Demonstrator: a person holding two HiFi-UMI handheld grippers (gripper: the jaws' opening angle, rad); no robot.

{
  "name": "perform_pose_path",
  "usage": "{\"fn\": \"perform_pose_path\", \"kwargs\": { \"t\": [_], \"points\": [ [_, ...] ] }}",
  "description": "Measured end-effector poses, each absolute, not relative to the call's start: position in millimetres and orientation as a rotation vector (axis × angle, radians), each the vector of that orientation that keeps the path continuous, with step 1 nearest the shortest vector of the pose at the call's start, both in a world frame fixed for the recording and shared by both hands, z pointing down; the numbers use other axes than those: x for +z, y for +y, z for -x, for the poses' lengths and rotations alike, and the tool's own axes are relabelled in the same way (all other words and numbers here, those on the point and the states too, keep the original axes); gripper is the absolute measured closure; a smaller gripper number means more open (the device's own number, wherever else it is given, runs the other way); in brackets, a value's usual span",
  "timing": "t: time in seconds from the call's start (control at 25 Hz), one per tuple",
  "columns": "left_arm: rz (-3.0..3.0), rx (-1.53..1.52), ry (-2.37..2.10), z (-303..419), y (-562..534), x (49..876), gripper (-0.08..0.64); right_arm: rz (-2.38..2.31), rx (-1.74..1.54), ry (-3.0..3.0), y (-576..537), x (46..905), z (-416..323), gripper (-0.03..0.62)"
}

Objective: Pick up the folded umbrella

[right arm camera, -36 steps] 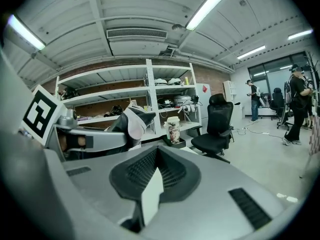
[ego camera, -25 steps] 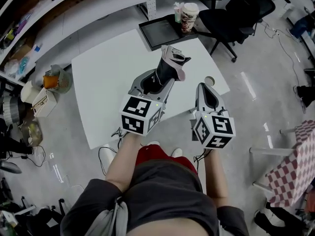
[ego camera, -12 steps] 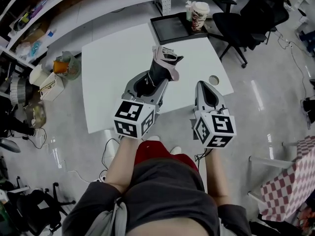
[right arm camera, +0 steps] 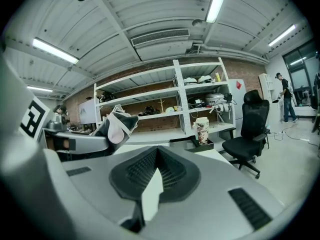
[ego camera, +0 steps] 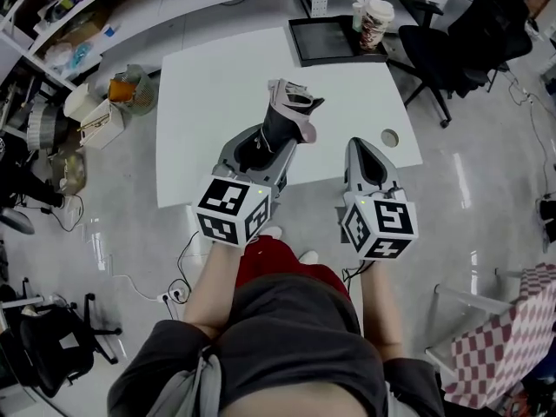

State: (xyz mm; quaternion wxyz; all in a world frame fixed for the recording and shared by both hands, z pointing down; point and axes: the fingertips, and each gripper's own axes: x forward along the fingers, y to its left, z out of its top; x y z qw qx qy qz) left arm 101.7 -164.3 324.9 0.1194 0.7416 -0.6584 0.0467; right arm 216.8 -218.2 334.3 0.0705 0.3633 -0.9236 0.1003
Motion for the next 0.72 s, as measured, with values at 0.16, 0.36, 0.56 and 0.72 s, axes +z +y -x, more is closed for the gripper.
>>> {"fn": "perform_pose_path", "kwargs": {
  "t": [0.16,0.36,0.56,0.72],
  "points": [
    [-2.143,0.138,-1.944,-103,-152,328,0.359,-1.055,0.293,-2.790,-209,334,-216,0.575],
    [-2.120,0.134,-1.966,-104,-146,327,0.359,-1.027,0.289,-2.799,-205,334,-219,0.575],
    [-2.112,0.135,-1.981,-108,-142,326,0.359,-1.012,0.294,-2.809,-204,333,-223,0.574],
    [-2.115,0.133,-1.988,-112,-139,324,0.359,-0.996,0.296,-2.818,-201,332,-223,0.575]
  ]
}}
